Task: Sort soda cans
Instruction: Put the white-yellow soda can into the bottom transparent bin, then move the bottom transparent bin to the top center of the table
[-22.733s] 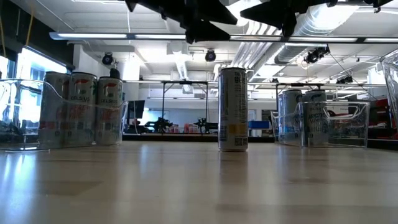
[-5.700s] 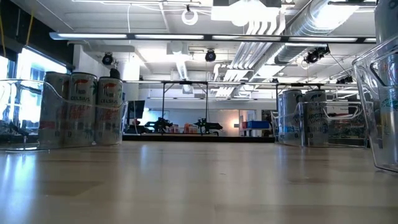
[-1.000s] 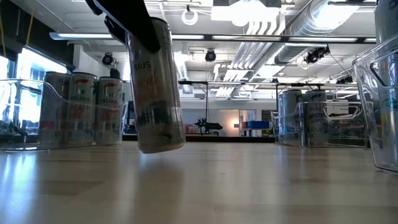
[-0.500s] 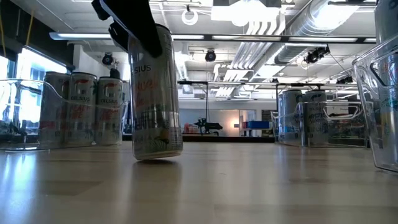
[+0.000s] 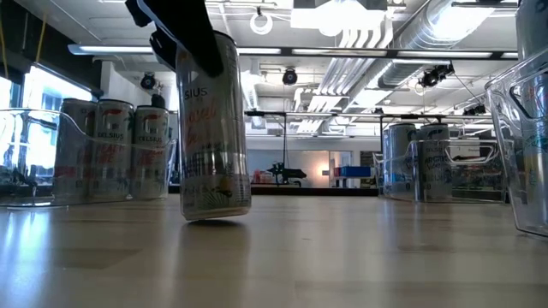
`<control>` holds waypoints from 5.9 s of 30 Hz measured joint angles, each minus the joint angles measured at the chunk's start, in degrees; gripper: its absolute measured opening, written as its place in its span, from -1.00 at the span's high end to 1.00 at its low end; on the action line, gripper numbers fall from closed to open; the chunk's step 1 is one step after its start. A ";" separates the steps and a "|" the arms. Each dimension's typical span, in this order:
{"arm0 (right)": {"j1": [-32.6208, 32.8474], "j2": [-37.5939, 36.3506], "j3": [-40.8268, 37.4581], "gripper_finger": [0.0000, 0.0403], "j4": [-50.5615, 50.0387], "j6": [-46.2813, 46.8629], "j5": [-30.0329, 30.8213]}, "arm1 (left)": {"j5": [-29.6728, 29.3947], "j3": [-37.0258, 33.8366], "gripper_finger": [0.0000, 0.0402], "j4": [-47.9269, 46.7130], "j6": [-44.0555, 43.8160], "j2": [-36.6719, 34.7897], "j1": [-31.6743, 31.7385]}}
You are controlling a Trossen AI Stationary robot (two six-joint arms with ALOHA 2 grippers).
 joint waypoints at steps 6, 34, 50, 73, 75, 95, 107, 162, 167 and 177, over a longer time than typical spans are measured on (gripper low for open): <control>0.00 0.02 0.00 -0.77 0.00 0.00 -0.01 | -0.07 0.06 -0.56 0.66 1.17 -0.22 0.00; -7.61 11.57 0.09 -0.77 20.34 -13.19 7.24 | -21.80 -1.83 -0.66 -7.33 -5.51 -12.87 -16.20; -13.60 23.96 12.06 -0.77 15.79 -8.36 7.43 | -36.57 -22.87 -0.66 24.26 -9.09 -12.61 -25.46; -12.40 20.33 13.76 -0.18 5.03 -6.50 4.90 | -38.75 -25.11 -0.66 28.65 -9.11 -10.38 -25.58; -9.91 16.10 13.79 -0.18 4.51 -7.65 4.47 | -38.75 -25.11 -0.66 29.01 -9.07 -9.94 -25.78; 35.25 -11.47 13.97 -0.18 -12.17 -8.15 27.43 | -39.30 -25.09 -0.66 29.10 -9.09 -9.86 -26.80; 37.60 -9.25 13.92 -0.18 -45.50 31.98 30.17 | -39.36 -25.07 -0.66 29.52 -9.09 -9.86 -26.80; 32.92 14.86 8.61 -0.36 -57.49 72.32 28.44 | -39.32 -25.07 -0.66 29.47 -9.07 -9.86 -26.80; 32.57 14.84 9.43 -0.57 -57.43 72.43 27.66 | -39.32 -25.07 -0.66 29.51 -9.07 -9.86 -26.80; 32.08 14.80 20.81 -0.61 -70.15 72.32 22.37 | -39.17 -25.07 -0.66 30.08 -9.07 -9.86 -26.80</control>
